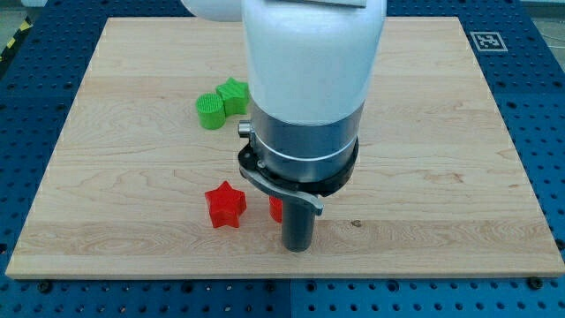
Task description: Push the red circle towards center of the board
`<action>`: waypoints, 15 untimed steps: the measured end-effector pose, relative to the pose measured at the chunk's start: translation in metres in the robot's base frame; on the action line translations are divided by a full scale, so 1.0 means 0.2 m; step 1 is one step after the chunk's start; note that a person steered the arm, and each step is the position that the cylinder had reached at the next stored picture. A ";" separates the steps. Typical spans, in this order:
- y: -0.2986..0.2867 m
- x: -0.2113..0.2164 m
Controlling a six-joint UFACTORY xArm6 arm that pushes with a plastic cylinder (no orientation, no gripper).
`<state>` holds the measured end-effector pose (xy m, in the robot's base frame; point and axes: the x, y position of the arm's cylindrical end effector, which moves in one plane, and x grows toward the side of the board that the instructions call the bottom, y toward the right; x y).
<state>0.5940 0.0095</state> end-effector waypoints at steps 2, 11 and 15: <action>0.00 -0.02; -0.09 -0.19; -0.12 -0.21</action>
<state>0.5530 -0.0154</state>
